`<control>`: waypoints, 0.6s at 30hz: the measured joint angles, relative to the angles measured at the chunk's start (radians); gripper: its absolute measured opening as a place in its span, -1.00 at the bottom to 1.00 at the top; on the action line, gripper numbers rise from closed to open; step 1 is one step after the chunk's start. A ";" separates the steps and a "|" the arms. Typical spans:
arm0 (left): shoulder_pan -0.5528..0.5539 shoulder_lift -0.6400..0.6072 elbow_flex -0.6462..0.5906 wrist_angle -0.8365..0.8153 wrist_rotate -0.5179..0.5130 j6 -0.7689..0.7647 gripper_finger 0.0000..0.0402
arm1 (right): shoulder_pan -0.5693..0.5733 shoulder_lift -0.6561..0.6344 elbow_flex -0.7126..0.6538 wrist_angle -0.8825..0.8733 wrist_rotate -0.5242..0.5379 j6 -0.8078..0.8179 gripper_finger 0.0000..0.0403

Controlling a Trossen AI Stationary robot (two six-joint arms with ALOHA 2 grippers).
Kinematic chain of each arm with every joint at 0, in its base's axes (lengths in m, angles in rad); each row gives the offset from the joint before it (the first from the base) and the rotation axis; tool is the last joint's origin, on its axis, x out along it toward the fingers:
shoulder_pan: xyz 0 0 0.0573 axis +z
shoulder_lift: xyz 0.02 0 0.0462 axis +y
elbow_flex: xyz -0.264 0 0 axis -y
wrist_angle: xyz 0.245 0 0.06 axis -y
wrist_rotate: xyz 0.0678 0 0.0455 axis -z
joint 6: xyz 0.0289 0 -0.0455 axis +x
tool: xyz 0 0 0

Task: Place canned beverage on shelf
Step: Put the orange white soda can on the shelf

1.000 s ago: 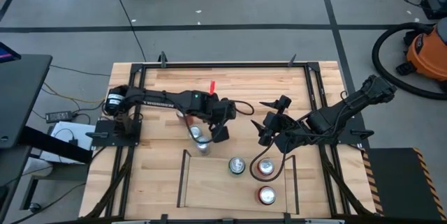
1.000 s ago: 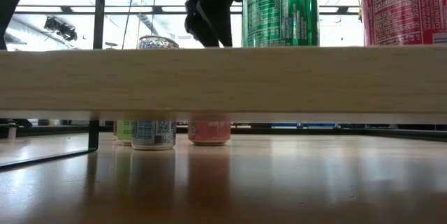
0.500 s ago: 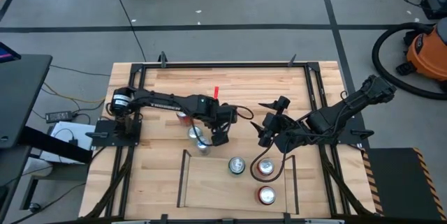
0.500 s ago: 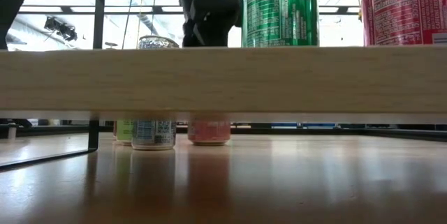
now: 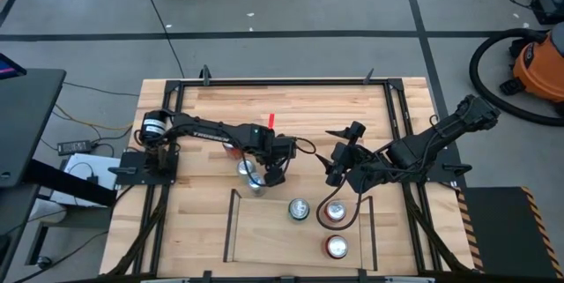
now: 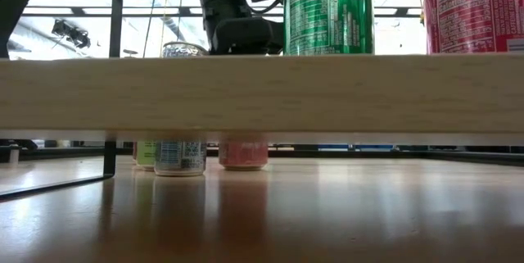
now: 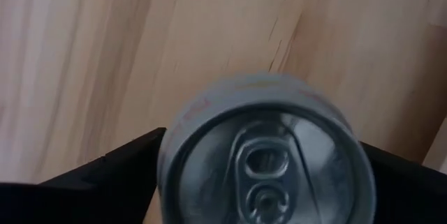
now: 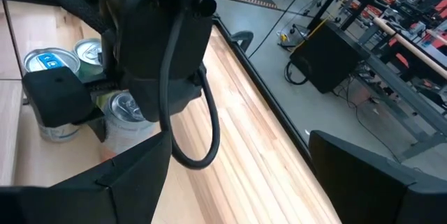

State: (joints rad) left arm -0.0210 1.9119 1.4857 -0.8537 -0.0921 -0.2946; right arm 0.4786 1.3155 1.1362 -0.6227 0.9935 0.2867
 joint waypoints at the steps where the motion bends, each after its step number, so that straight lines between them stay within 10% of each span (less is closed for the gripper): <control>1: 0.001 0.001 -0.002 0.007 0.001 0.005 0.85 | 0.000 0.000 0.000 0.000 0.000 0.000 0.73; 8: 0.002 0.002 -0.003 0.007 0.001 0.017 0.49 | 0.002 0.000 0.000 0.000 0.000 0.000 0.73; 18: -0.009 -0.030 0.055 -0.080 0.000 0.037 0.47 | 0.003 0.000 0.000 -0.001 0.000 0.001 0.73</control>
State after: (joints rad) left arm -0.0302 1.8815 1.5403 -0.9332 -0.0922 -0.2574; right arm 0.4816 1.3155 1.1362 -0.6238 0.9932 0.2873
